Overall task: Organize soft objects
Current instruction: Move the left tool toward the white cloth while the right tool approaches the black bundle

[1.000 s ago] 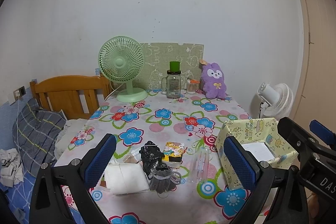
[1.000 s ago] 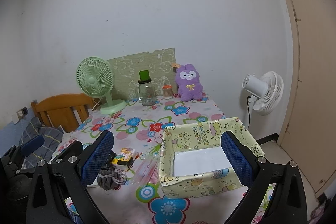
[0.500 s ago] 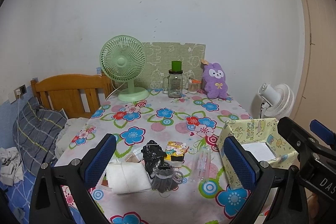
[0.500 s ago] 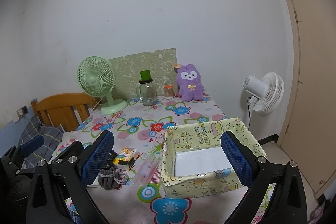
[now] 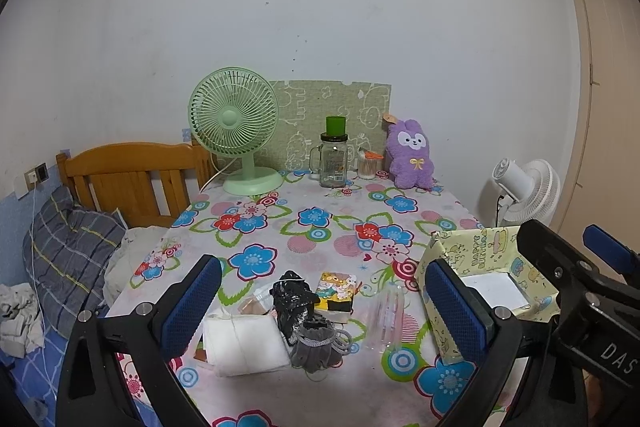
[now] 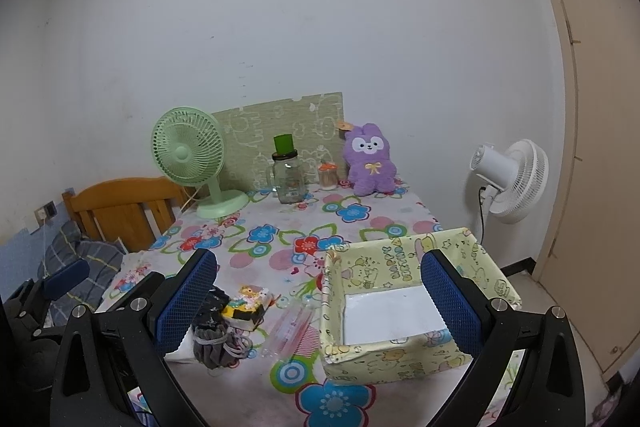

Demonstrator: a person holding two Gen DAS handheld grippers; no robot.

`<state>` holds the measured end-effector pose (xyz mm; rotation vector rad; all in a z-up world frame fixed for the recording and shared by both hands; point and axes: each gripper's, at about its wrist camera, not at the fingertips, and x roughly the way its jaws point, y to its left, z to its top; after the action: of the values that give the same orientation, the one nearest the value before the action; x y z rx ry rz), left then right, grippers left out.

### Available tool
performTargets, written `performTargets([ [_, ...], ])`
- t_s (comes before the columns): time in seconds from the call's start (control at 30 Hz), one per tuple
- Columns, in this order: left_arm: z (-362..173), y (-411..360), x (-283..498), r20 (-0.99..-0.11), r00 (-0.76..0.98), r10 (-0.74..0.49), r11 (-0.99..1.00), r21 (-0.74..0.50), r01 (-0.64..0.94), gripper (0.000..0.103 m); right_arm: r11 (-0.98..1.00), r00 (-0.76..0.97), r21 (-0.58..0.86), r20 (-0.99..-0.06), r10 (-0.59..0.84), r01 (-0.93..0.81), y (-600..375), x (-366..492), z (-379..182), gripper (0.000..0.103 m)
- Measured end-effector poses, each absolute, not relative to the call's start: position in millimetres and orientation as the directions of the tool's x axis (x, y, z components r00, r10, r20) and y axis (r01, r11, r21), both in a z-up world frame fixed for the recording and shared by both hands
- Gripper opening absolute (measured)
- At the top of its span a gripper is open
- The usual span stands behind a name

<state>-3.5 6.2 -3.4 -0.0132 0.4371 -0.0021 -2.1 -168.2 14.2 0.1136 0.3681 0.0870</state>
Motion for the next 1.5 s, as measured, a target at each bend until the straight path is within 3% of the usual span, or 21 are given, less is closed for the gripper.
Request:
performTargets([
  [0.4,-13.7,22.8,19.3,-0.458,0.889,-0.009,1.000,-0.012,0.004,0.098,0.988,0.919,0.127,-0.374,0.129,-0.087,-145.1,15.3,6.0,0.099],
  [1.33,-83.5,71.6,68.0,-0.626,0.780,0.022,1.000,0.006,-0.023,0.097,0.981,0.822,0.085,-0.536,0.192,-0.174,-68.6,79.8,-56.1,0.096],
  [1.5,-96.8,77.5,74.4,-0.659,0.751,0.023,1.000,0.005,-0.025,0.097,0.978,0.797,0.065,-0.571,0.199,-0.199,-55.3,88.2,-64.7,0.092],
])
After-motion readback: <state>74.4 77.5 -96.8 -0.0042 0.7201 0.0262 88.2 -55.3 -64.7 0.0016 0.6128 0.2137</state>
